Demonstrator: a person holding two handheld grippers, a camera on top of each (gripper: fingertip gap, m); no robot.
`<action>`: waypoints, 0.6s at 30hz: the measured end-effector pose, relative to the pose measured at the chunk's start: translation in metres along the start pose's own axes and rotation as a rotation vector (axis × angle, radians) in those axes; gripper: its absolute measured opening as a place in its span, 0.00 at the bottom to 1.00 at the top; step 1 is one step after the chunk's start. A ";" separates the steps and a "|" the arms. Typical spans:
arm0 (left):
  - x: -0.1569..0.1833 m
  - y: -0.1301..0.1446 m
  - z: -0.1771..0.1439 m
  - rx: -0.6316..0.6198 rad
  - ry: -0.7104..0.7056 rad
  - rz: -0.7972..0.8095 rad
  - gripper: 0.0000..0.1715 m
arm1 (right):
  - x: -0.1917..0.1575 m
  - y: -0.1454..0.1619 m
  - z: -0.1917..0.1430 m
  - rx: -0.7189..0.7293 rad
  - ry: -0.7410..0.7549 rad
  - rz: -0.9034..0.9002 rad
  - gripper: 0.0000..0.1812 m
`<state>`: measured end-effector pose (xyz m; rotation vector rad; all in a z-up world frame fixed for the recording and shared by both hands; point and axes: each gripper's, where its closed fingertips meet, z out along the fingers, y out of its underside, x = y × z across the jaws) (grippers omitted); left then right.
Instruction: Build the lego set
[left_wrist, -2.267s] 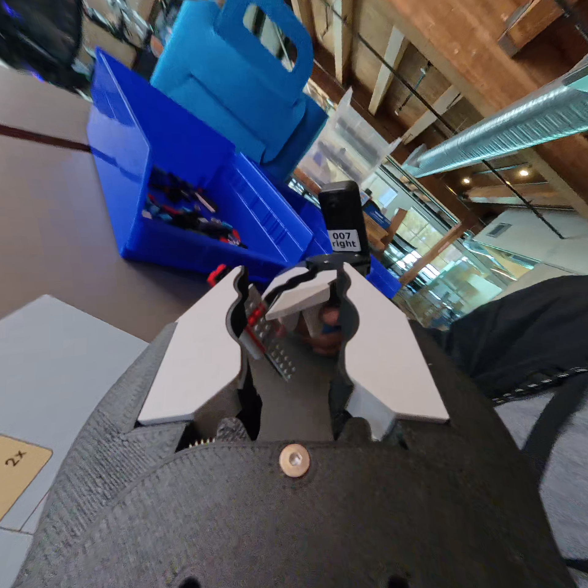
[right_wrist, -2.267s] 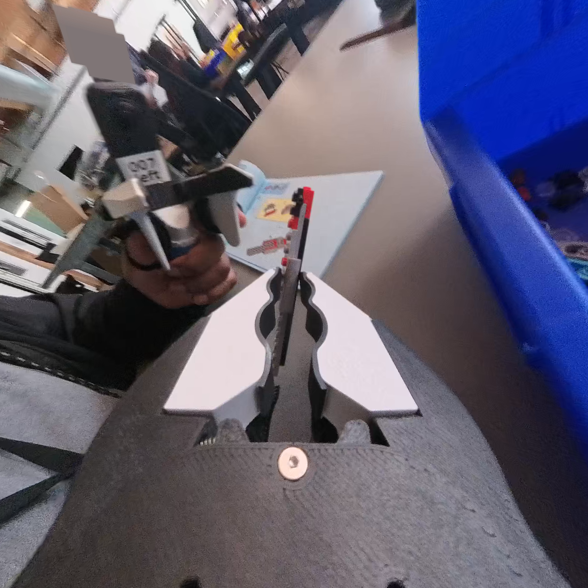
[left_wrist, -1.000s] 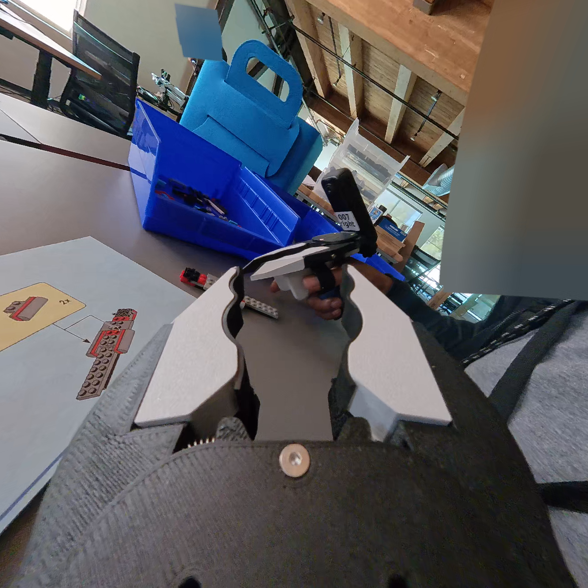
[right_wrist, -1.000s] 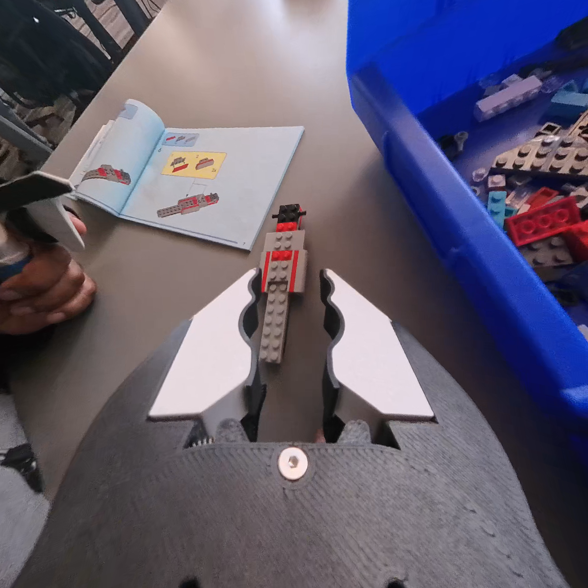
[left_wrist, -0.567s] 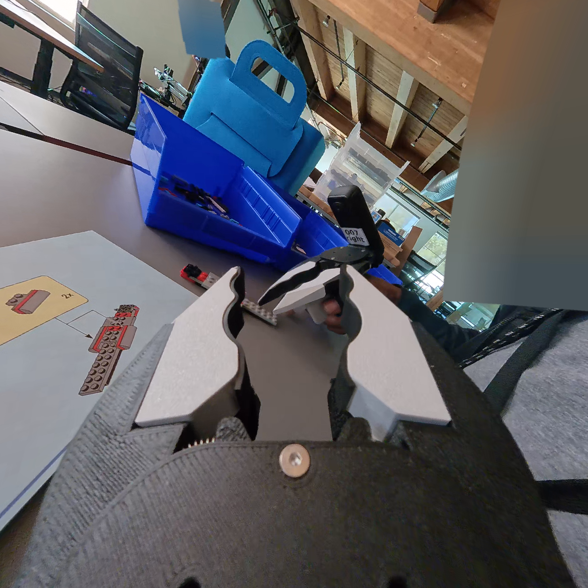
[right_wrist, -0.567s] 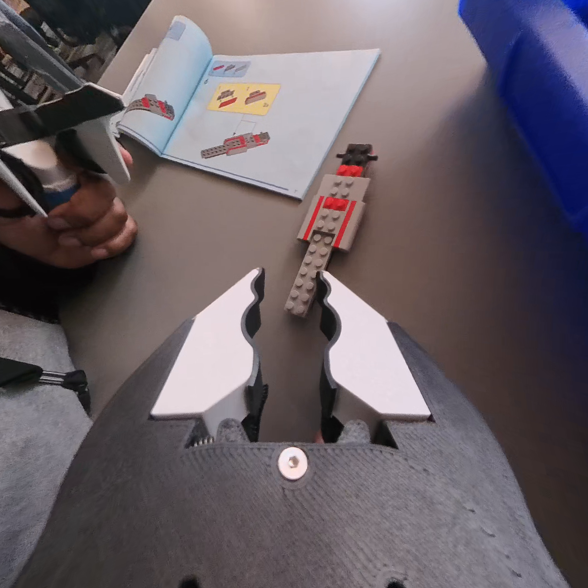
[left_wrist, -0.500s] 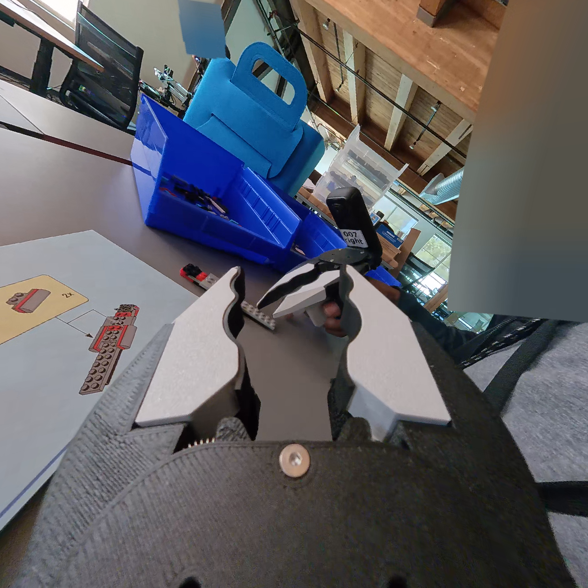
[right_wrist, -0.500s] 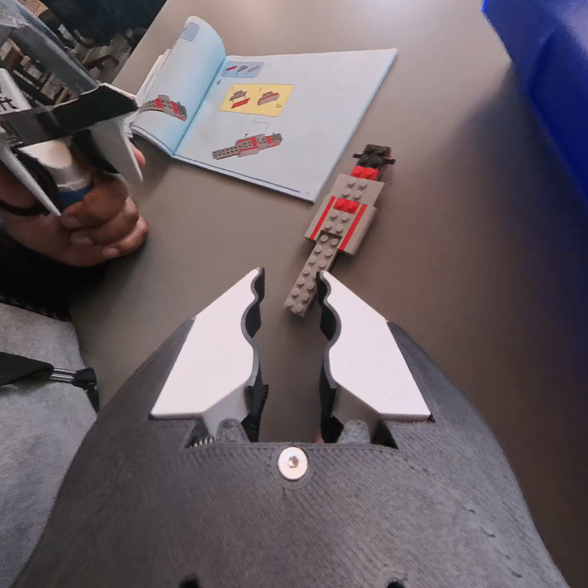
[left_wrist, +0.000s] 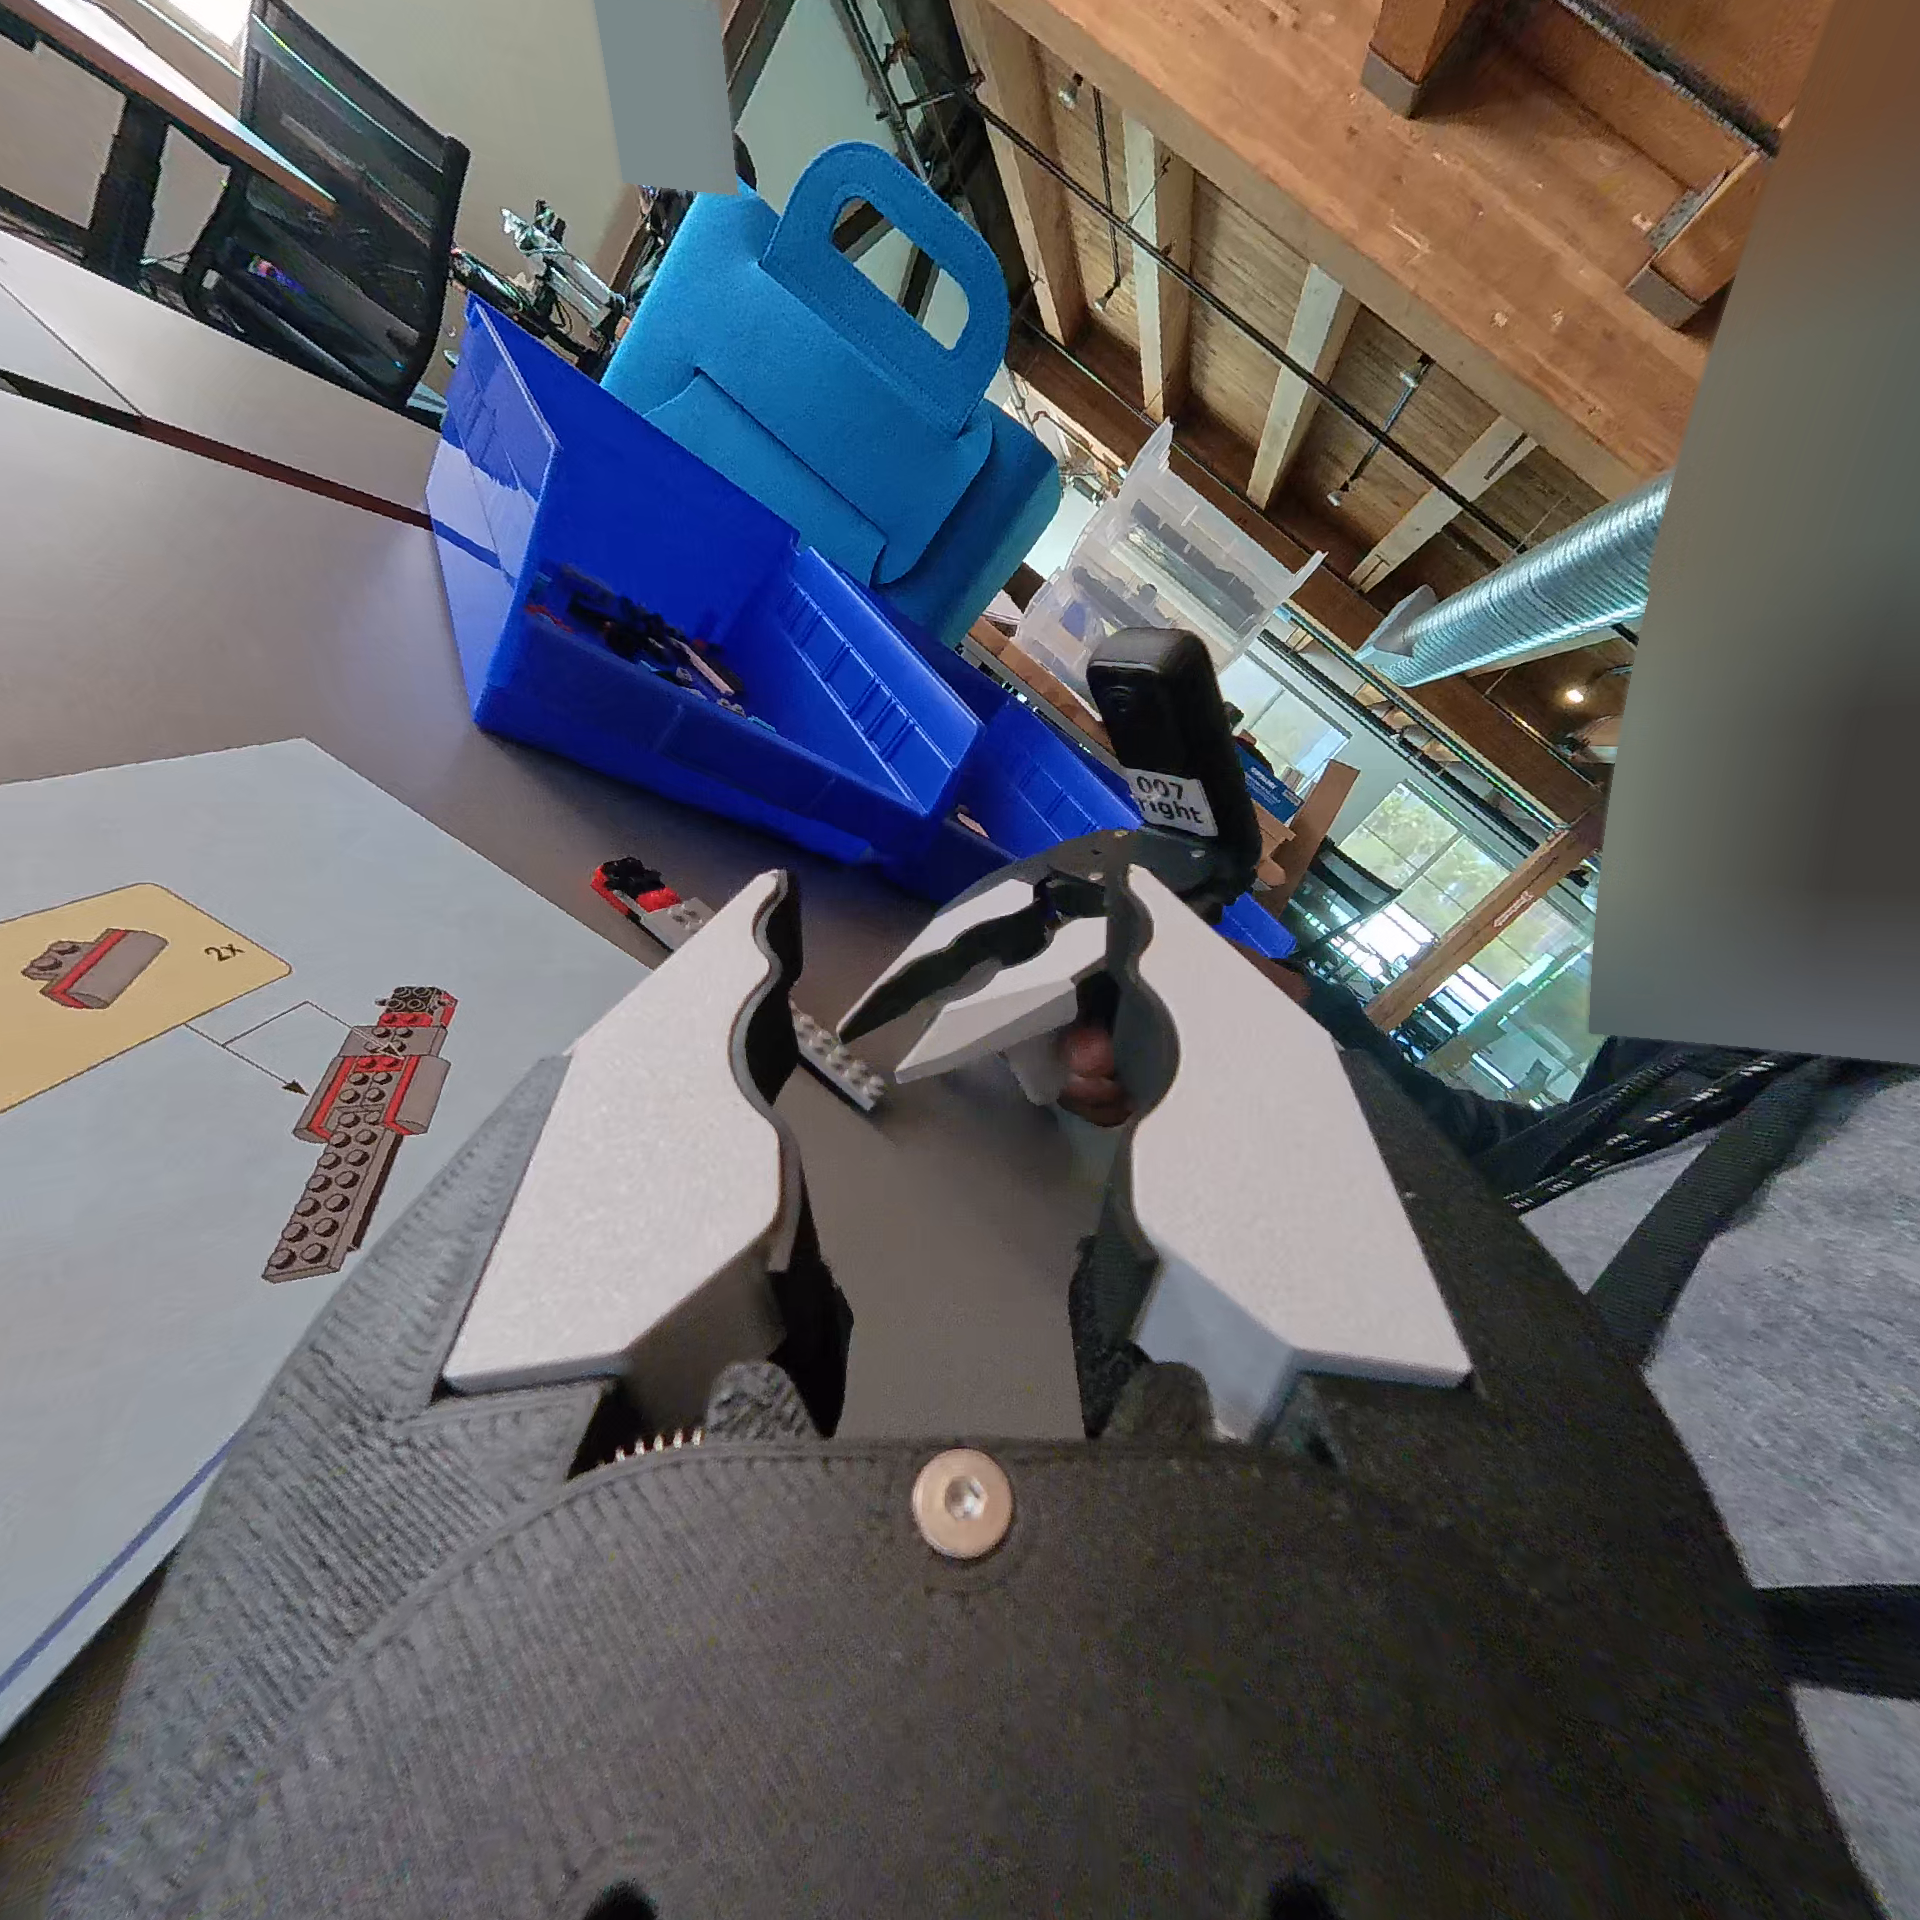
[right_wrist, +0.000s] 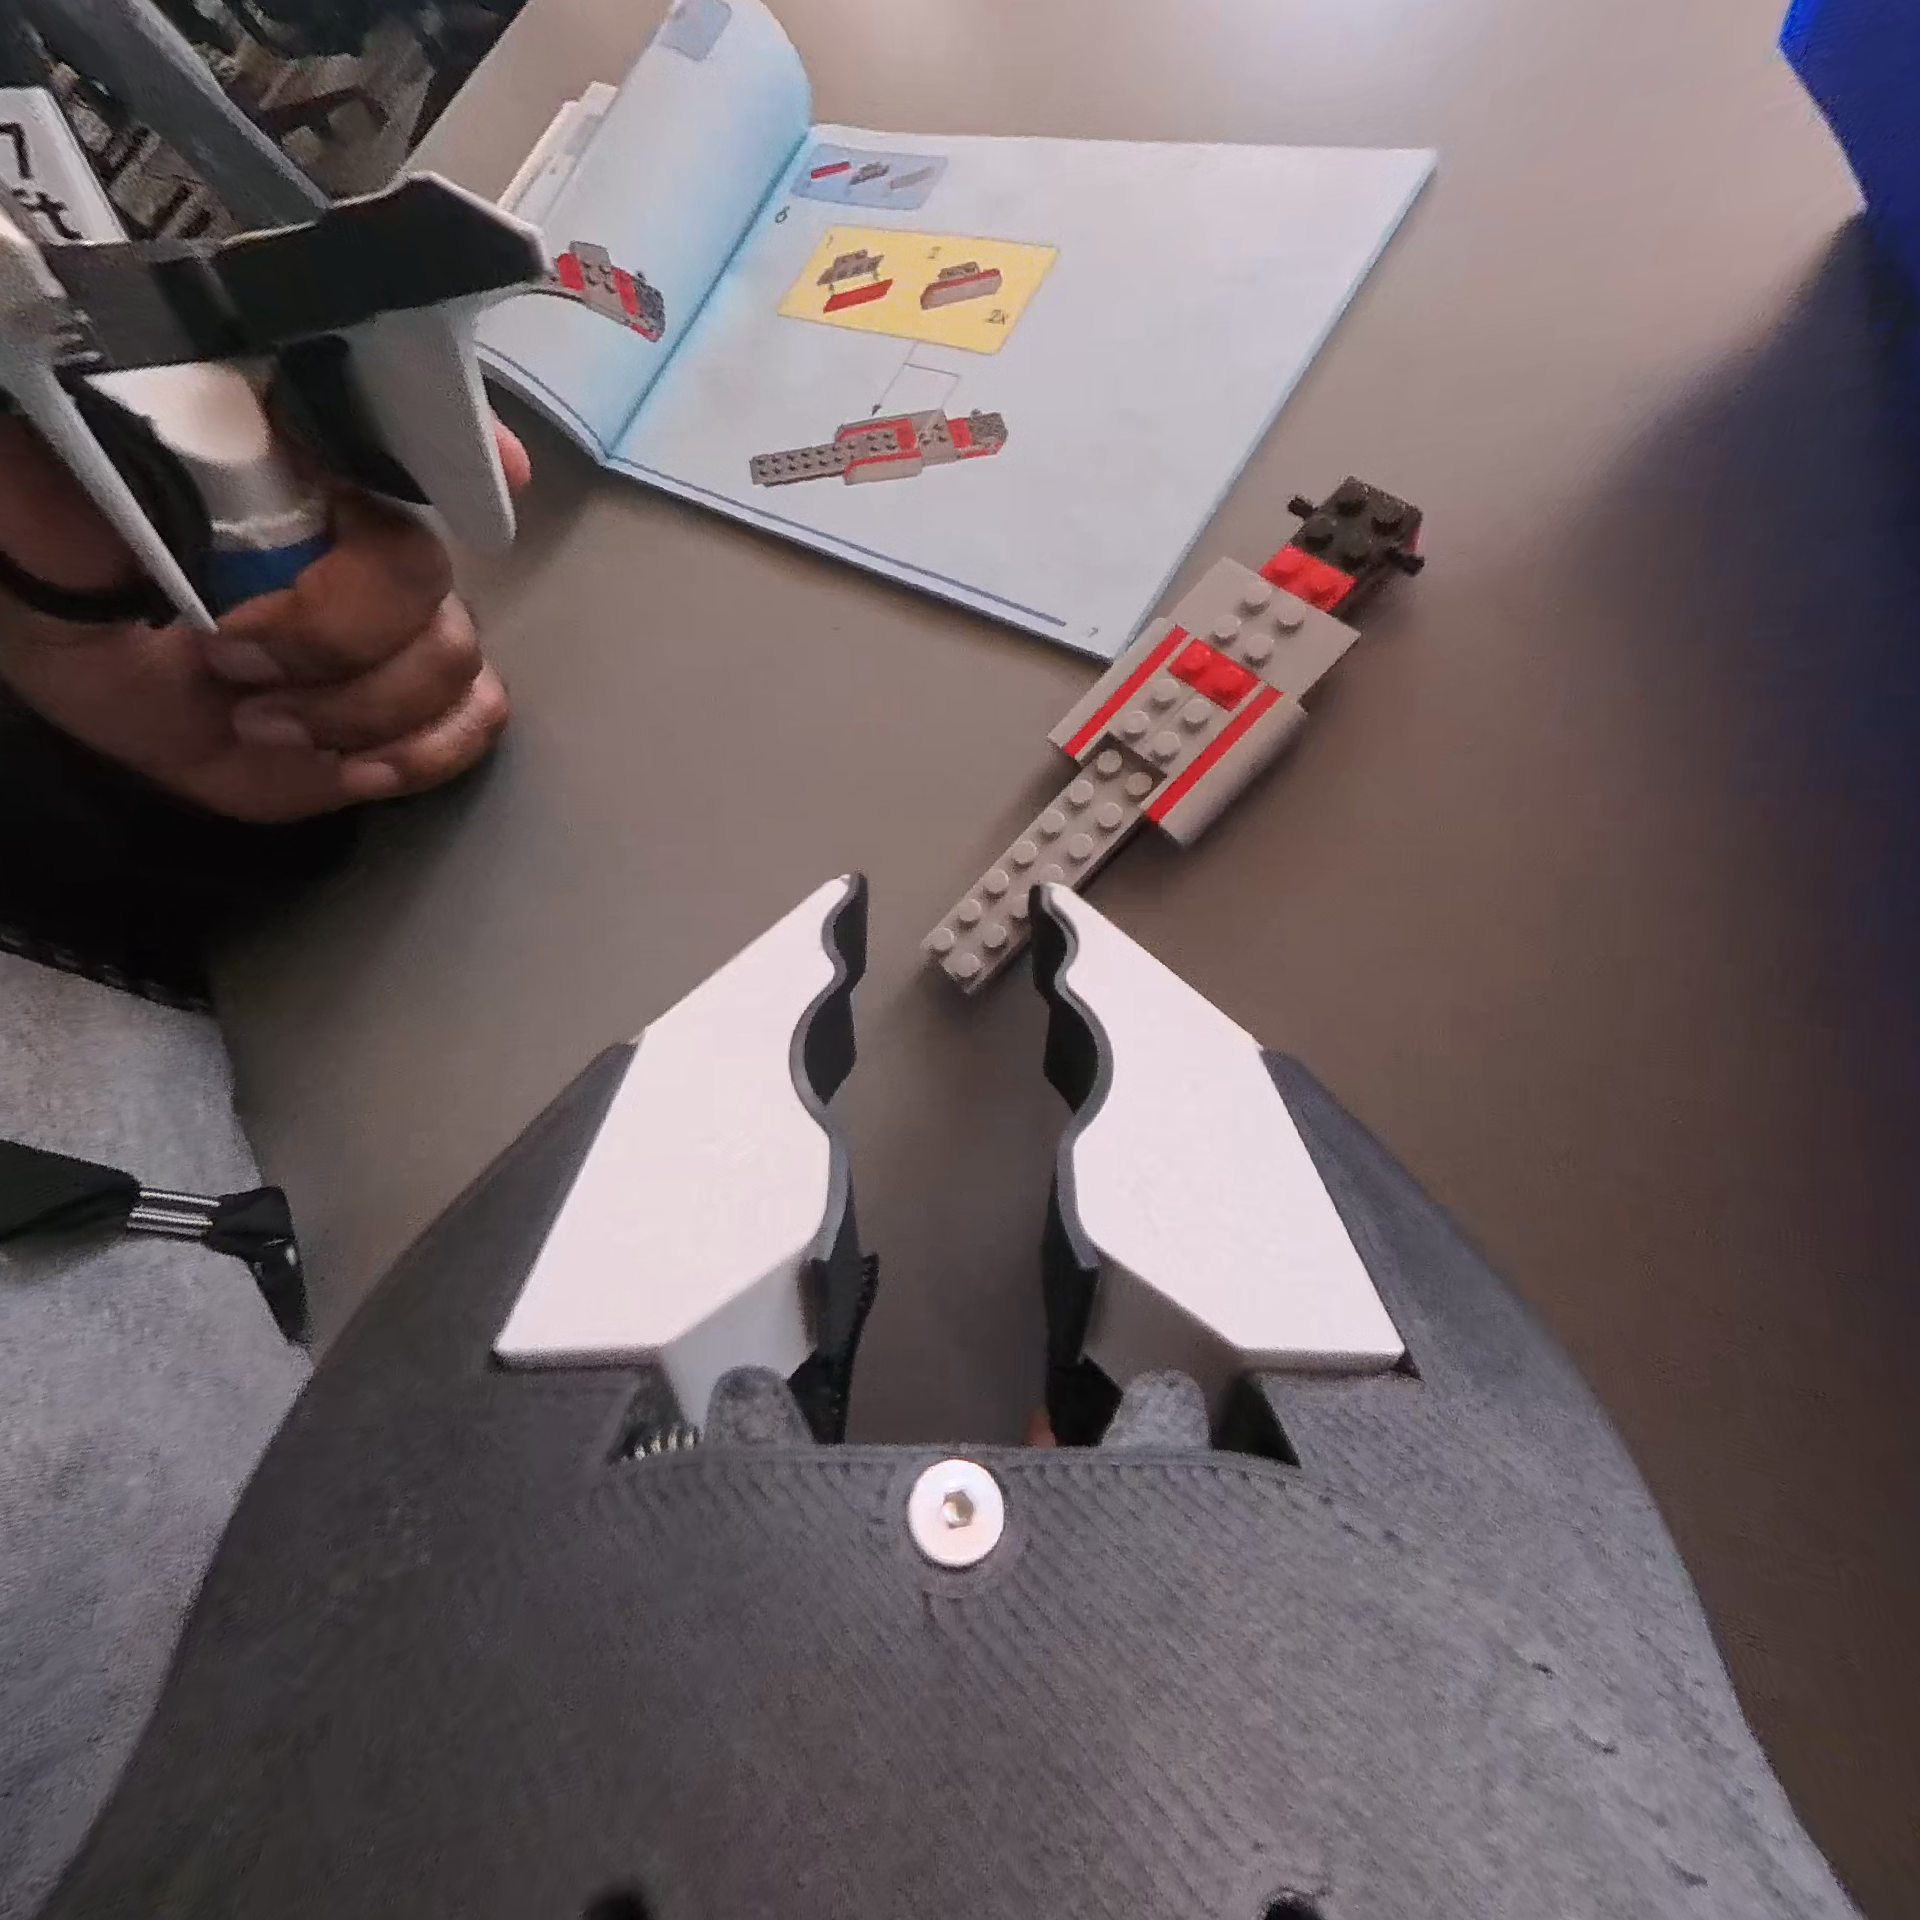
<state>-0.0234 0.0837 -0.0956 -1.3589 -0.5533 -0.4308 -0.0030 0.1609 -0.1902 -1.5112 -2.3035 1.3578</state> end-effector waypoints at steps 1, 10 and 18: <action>0.000 0.000 0.000 -0.001 -0.001 0.002 0.34 | 0.000 -0.001 -0.001 0.007 0.002 -0.002 0.18; -0.025 -0.042 -0.015 -0.024 -0.048 0.015 0.38 | 0.012 -0.042 -0.024 0.226 0.024 -0.089 0.20; -0.061 -0.085 -0.005 -0.377 -0.253 0.185 0.45 | 0.033 -0.110 -0.031 0.457 0.059 -0.208 0.23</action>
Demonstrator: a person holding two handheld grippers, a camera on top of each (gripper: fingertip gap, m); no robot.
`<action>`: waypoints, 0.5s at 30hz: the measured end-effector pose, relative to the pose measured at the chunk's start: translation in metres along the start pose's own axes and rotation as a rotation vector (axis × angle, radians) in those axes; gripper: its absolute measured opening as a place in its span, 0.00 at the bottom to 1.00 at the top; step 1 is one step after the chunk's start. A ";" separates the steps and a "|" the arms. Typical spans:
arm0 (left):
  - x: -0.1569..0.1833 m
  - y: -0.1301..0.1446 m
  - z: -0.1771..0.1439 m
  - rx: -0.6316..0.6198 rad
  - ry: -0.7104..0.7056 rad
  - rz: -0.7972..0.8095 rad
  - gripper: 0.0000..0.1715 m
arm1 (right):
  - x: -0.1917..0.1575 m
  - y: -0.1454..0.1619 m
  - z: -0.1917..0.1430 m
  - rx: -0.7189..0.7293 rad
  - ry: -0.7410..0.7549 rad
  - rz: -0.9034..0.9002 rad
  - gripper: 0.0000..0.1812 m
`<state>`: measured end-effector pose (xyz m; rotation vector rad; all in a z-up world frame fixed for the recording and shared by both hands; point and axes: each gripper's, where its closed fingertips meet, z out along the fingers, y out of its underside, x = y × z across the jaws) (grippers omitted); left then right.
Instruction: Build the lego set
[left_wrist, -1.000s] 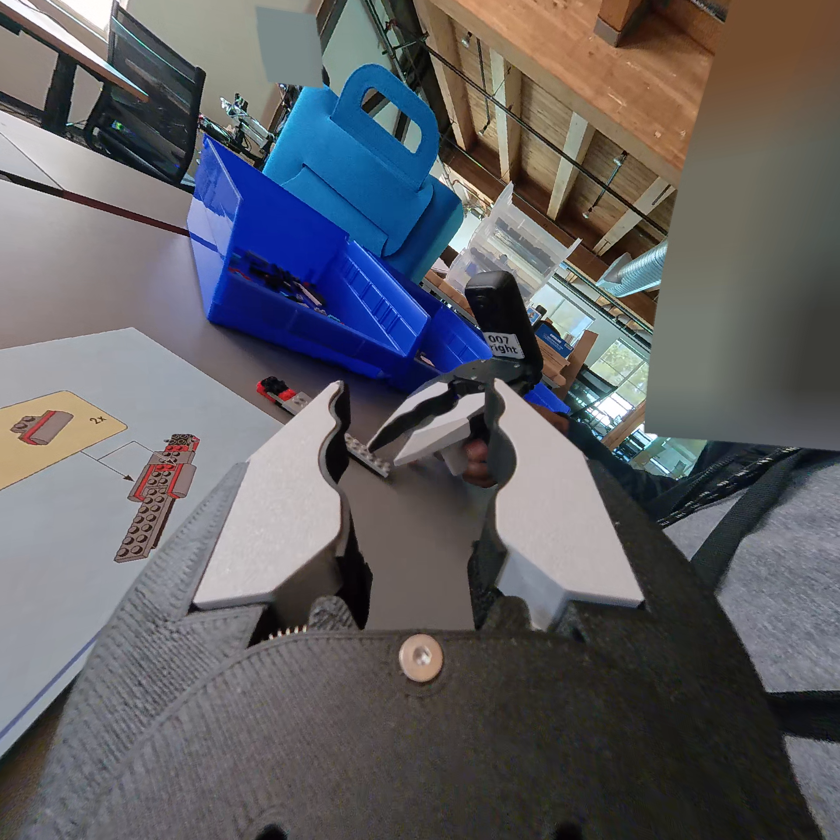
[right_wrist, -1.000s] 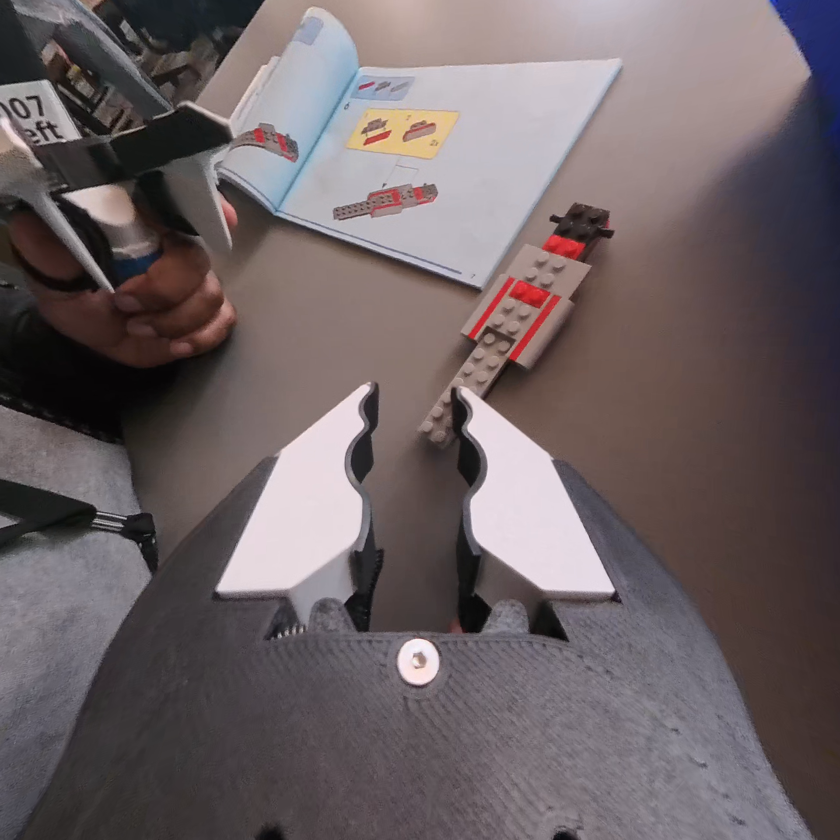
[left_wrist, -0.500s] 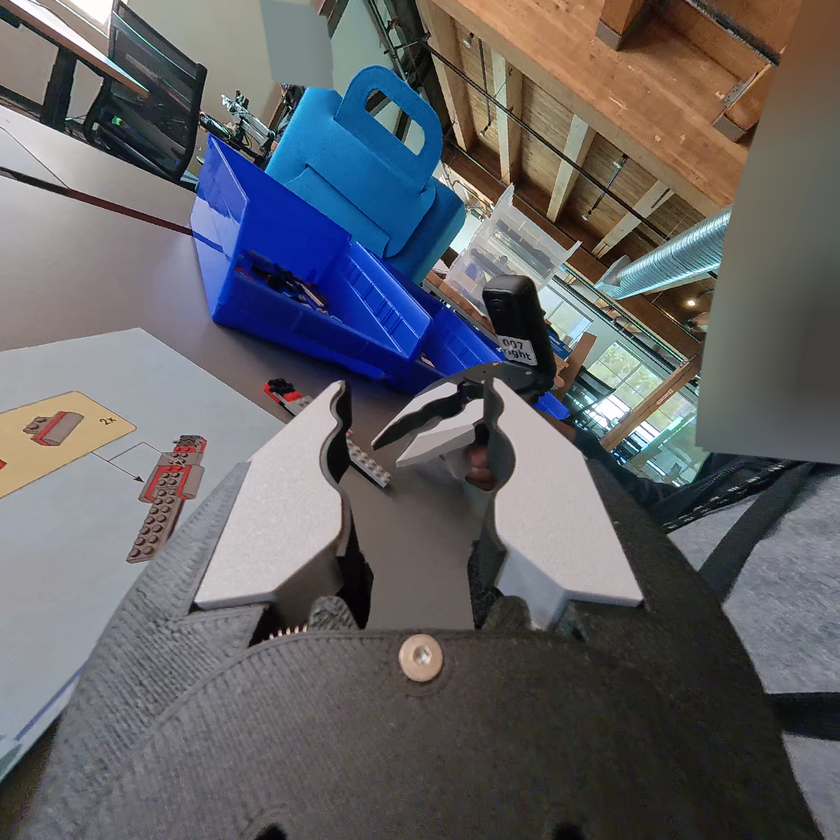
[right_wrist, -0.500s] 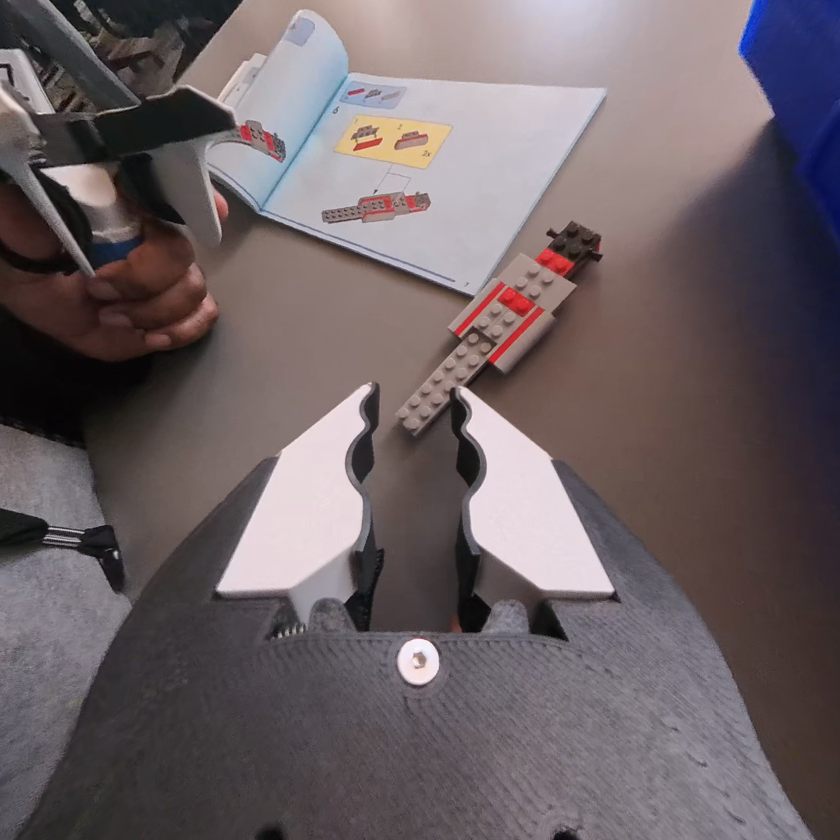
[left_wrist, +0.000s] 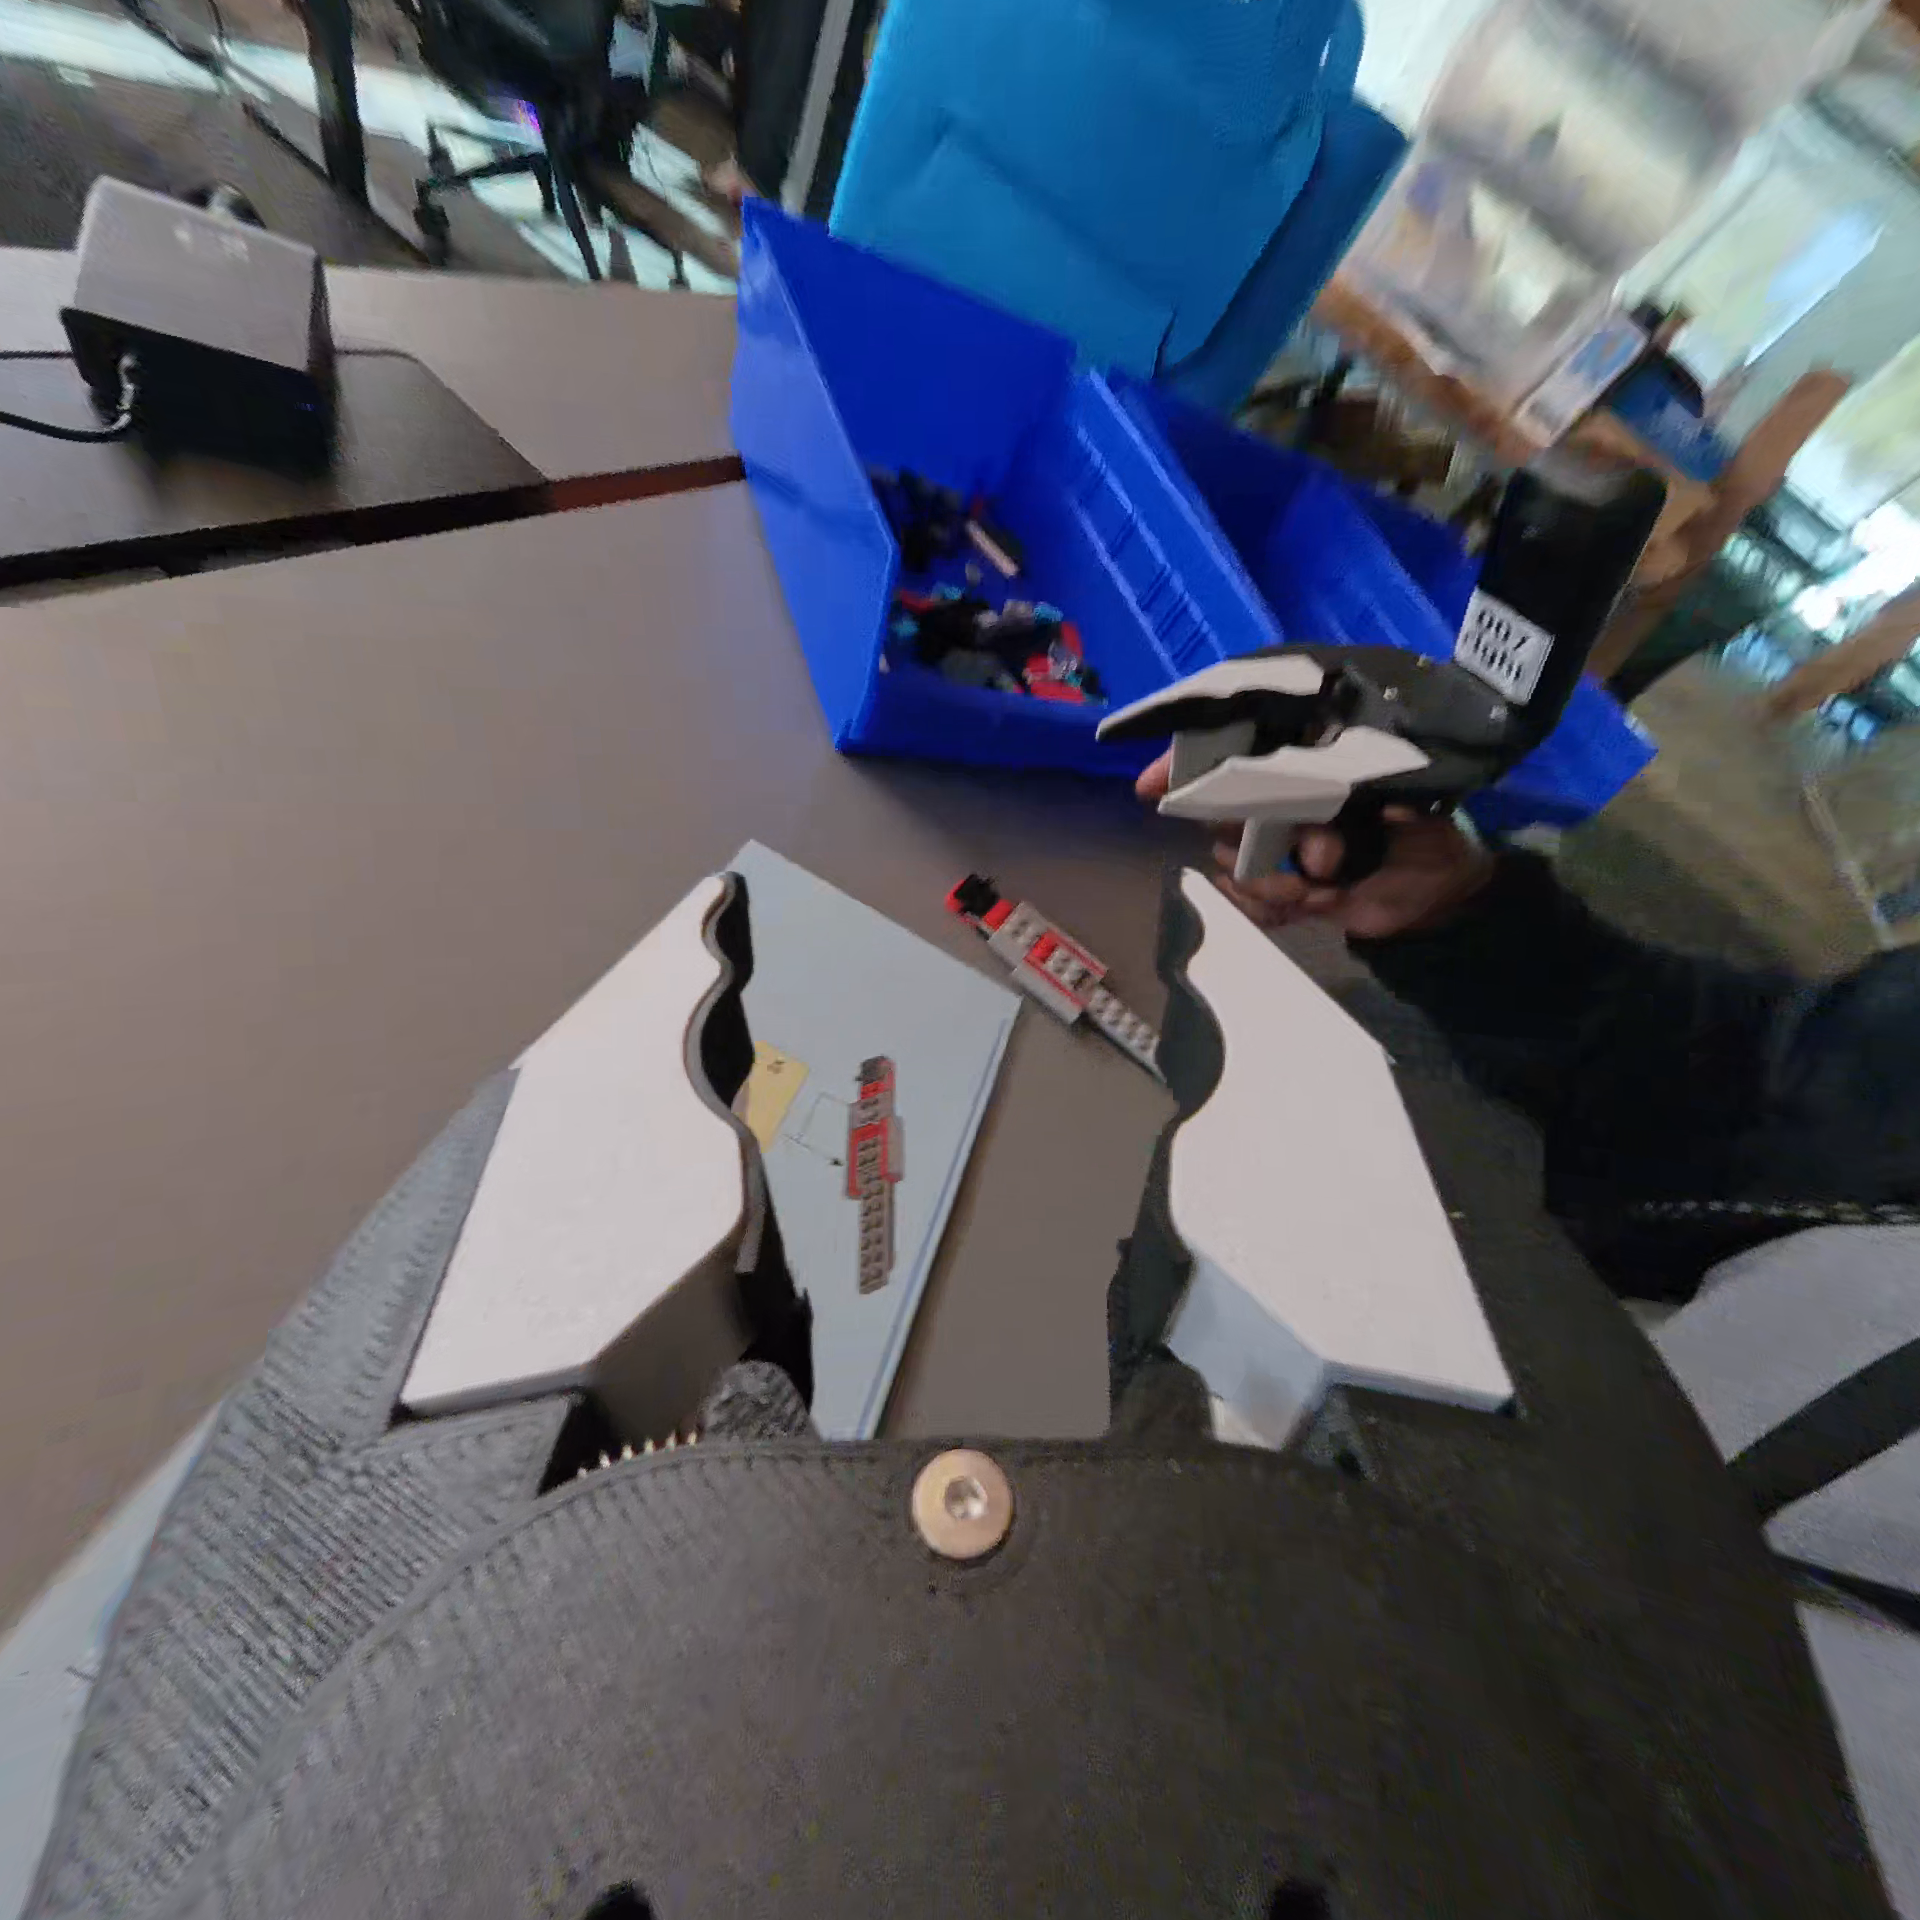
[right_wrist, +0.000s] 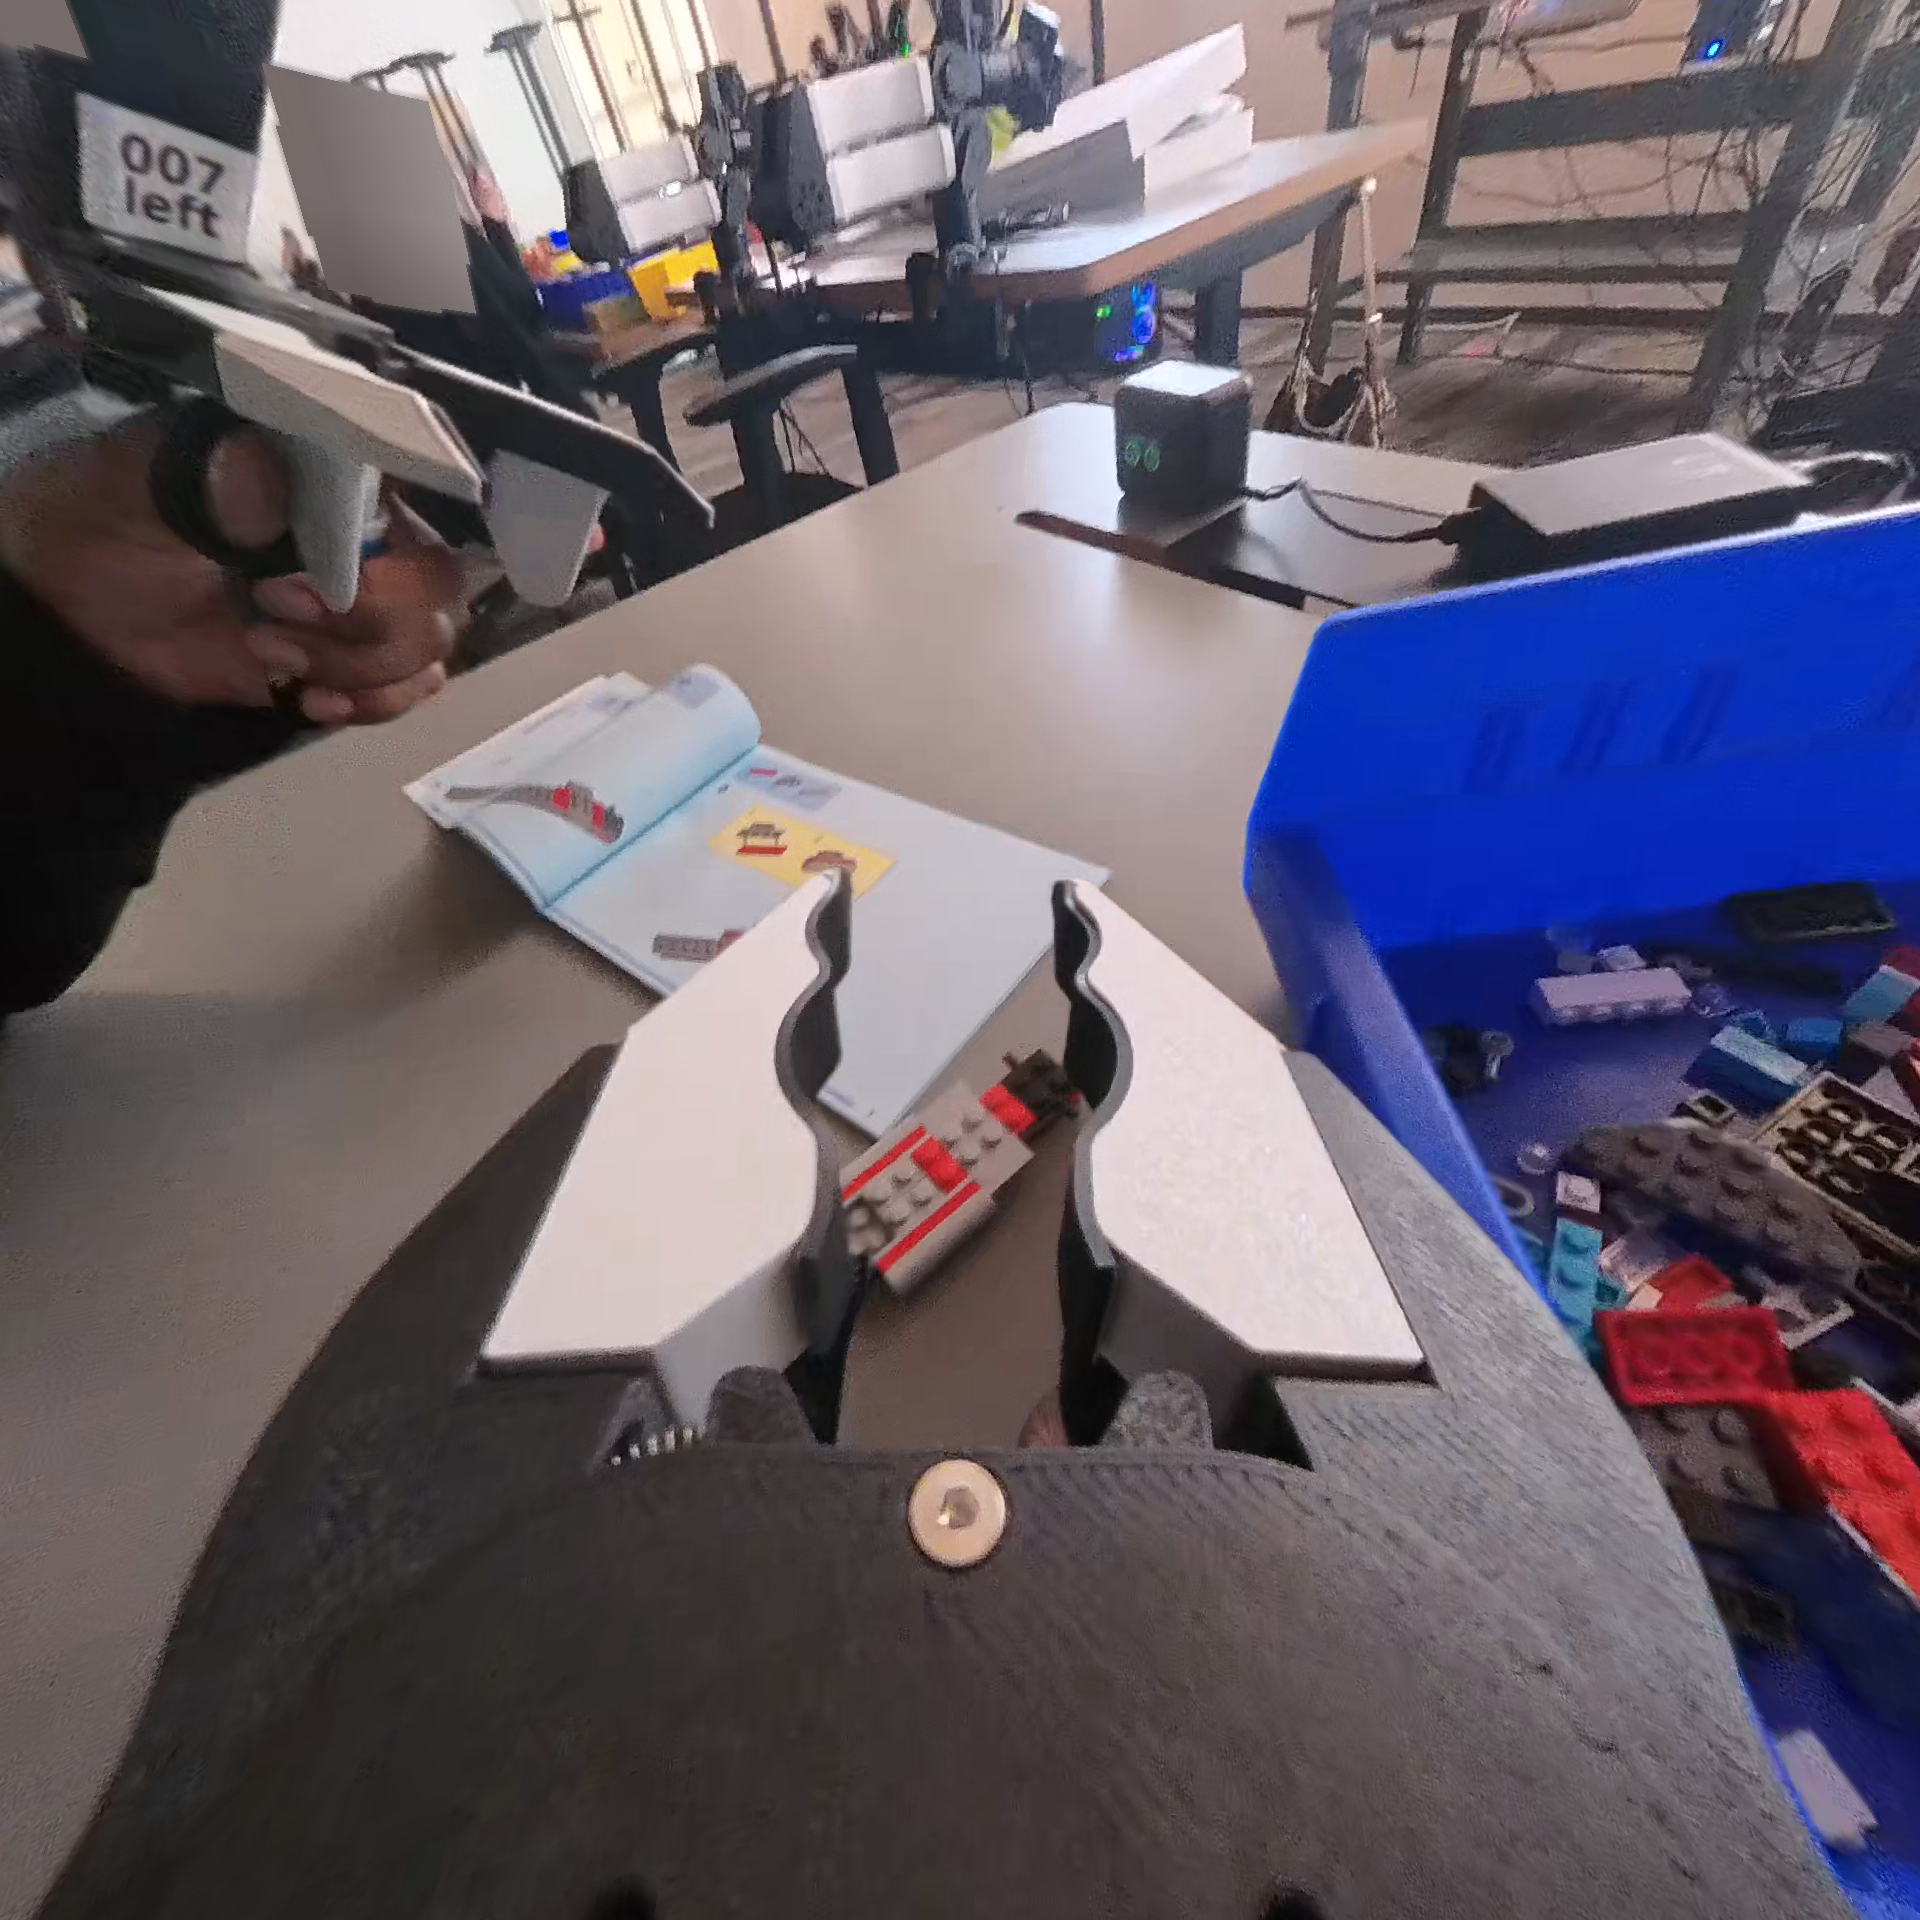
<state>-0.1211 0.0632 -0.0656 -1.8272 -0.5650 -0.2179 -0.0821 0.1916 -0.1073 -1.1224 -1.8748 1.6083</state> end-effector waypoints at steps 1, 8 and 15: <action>-0.004 -0.002 0.004 -0.044 -0.002 0.017 0.46 | 0.003 -0.002 0.002 0.016 0.001 0.010 0.23; -0.049 0.001 0.038 -0.301 -0.091 0.111 0.56 | 0.009 0.009 -0.003 0.042 -0.005 0.045 0.23; -0.058 0.037 0.066 -0.484 -0.094 0.190 0.58 | 0.016 0.015 -0.006 0.038 -0.012 0.067 0.22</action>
